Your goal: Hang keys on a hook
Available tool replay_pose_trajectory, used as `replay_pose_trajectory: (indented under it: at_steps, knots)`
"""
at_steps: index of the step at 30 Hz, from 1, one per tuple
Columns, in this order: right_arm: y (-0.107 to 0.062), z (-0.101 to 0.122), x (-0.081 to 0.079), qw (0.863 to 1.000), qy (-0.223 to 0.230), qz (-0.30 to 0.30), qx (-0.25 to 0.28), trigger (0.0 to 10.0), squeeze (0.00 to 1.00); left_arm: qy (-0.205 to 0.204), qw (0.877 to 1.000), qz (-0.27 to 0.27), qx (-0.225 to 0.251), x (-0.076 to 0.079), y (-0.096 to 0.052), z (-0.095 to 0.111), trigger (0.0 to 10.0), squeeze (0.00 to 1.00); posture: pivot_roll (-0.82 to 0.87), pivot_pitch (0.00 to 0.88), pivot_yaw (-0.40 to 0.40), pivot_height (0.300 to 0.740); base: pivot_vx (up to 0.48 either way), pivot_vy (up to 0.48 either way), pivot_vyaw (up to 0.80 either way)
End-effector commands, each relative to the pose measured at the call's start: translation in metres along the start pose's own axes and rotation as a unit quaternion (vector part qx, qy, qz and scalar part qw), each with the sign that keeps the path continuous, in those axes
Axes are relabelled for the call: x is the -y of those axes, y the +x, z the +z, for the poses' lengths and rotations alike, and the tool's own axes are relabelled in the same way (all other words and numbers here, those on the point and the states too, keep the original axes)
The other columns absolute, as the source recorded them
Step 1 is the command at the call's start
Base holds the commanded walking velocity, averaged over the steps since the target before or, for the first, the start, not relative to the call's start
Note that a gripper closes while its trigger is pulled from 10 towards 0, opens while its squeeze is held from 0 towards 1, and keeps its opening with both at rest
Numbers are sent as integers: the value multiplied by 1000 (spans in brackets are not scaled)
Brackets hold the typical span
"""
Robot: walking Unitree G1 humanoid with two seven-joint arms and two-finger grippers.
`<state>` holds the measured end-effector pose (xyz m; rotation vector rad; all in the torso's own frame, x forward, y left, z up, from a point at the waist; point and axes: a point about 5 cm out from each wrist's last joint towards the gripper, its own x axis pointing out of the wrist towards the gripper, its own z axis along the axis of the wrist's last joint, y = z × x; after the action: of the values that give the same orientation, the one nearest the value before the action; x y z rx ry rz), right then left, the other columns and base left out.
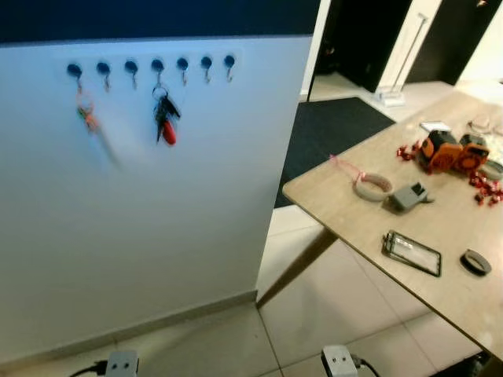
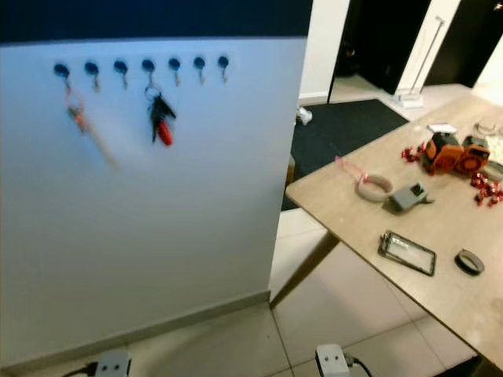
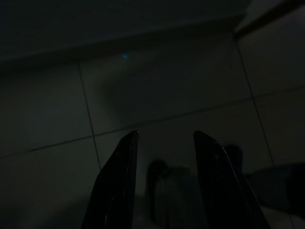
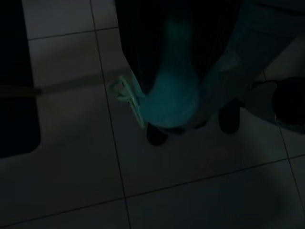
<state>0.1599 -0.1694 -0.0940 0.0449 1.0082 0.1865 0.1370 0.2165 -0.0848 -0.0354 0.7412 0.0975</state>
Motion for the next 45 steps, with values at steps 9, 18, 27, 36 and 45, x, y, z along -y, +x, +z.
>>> replay_pose_trajectory:
  at_steps: [9, 18, 27, 36, 45]
  knots:
    - [0, -2, -3, 1000, 8, 2, -4, 10000, 0, 7, 1000, 6, 4, -5, 0, 3, 10000, 0, 114, 62, -58, 740, 0, 0, 0]
    - [0, -3, -3, 1000, 8, 3, -5, 10000, 0, 11, 1000, 26, -6, -9, 0, 1, 10000, 0, 113, 66, -61, 740, 0, -196, 0]
    - [1, 4, -2, 1000, -21, 2, 6, 10000, 0, -9, 999, 39, -11, -11, 0, 0, 10000, 0, 113, 61, -63, 740, 0, -160, 0]
    - [2, 7, -4, 999, -37, 11, 6, 10000, 0, -7, 999, 42, -9, -10, 1, 1, 10000, 0, 112, 54, -65, 740, 0, 0, 590]
    - [2, 9, -5, 999, -35, 16, 8, 10000, 0, -5, 999, 41, -5, -10, 1, 3, 10000, 0, 111, 48, -66, 740, 0, 0, 794]
